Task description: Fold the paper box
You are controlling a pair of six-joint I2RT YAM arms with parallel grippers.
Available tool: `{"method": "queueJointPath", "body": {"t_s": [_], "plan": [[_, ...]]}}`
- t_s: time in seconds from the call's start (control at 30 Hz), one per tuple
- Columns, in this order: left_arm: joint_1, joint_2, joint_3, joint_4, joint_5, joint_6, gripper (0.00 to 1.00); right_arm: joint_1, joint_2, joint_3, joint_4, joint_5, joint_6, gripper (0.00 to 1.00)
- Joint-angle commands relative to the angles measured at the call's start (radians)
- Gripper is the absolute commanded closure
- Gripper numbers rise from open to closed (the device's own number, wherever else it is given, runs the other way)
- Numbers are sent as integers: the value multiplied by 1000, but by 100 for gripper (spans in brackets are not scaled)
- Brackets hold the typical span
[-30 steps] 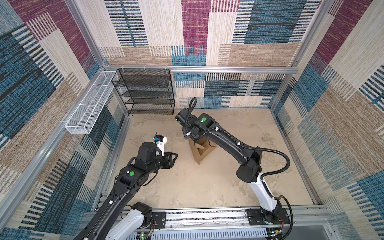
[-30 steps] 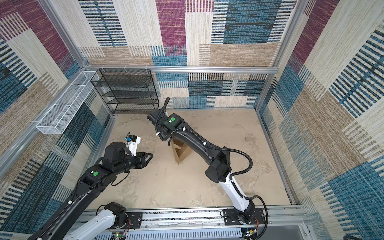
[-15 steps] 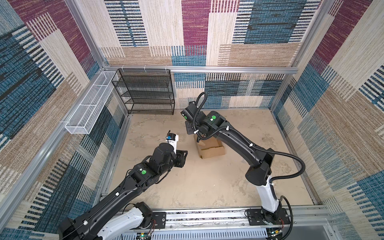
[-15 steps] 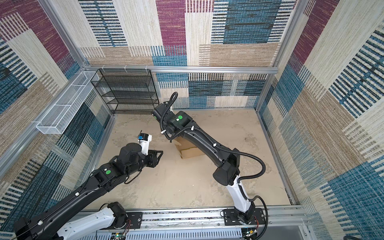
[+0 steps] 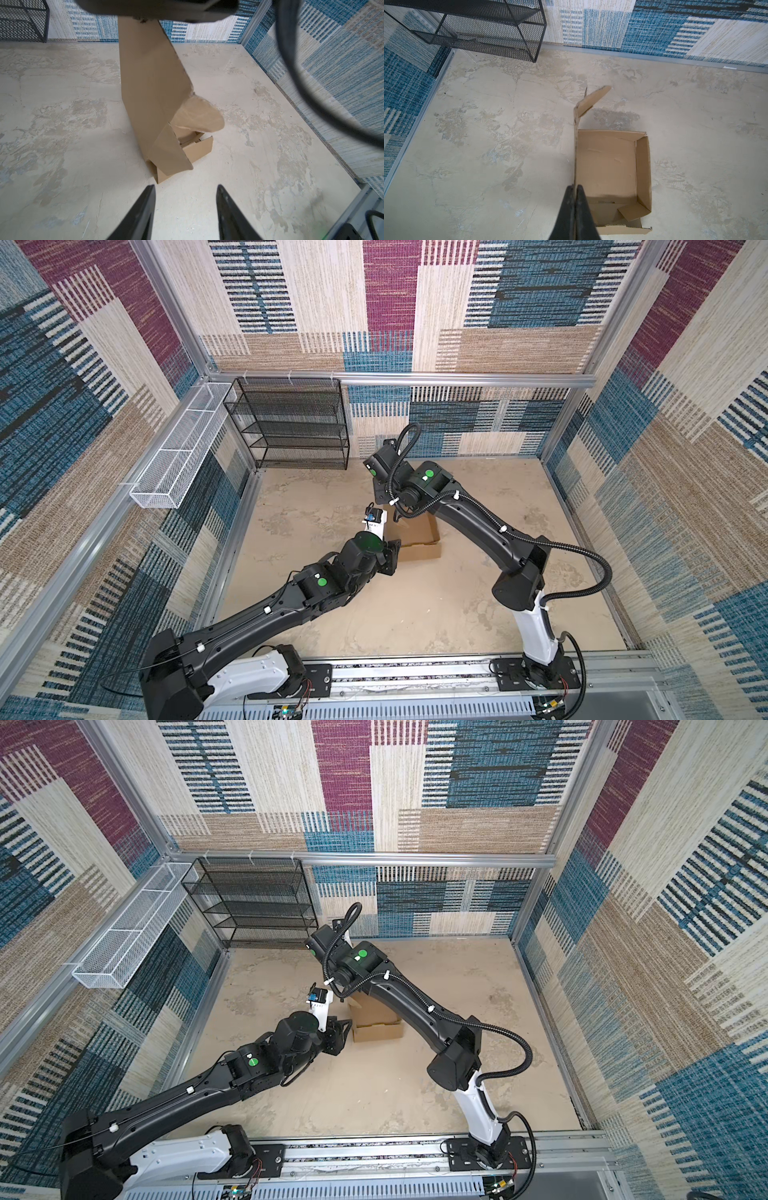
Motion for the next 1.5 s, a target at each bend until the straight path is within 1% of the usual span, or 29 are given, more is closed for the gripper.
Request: {"method": "queueJointPath", "body": {"t_s": [0.0, 0.2, 0.23, 0.47, 0.53, 0.87, 0.97, 1.1, 1.23, 1.27, 1.37, 1.47], "plan": [[-6, 40, 26, 60, -27, -19, 50, 1, 1, 0, 45, 10, 9, 99], [-7, 114, 52, 72, -63, -27, 50, 1, -9, -9, 63, -5, 1, 99], [-7, 124, 56, 72, -69, -29, 52, 1, -10, -12, 64, -5, 0, 99], [-7, 171, 56, 75, -91, -27, 67, 1, -12, -27, 75, -13, -2, 99], [-7, 177, 56, 77, -92, -28, 70, 1, -13, -28, 79, -19, -3, 99], [-6, 191, 55, 64, -106, -21, 94, 1, -17, -39, 84, -25, -3, 97], [-5, 194, 57, 61, -106, -18, 98, 1, -17, -42, 87, -29, -3, 96], [-6, 197, 61, 60, -103, -17, 98, 1, -19, -45, 90, -30, -2, 96], [-6, 198, 58, 73, -80, -28, 96, 1, -19, -46, 93, -31, 0, 96], [-6, 200, 54, 76, -76, -33, 93, 1, -19, -46, 96, -32, 1, 96], [-6, 202, 35, 105, -54, -45, 81, 1, -17, -45, 100, -33, 1, 96], [-6, 193, 1, 155, -28, -62, 72, 1, -17, -45, 101, -33, 3, 96]]}}
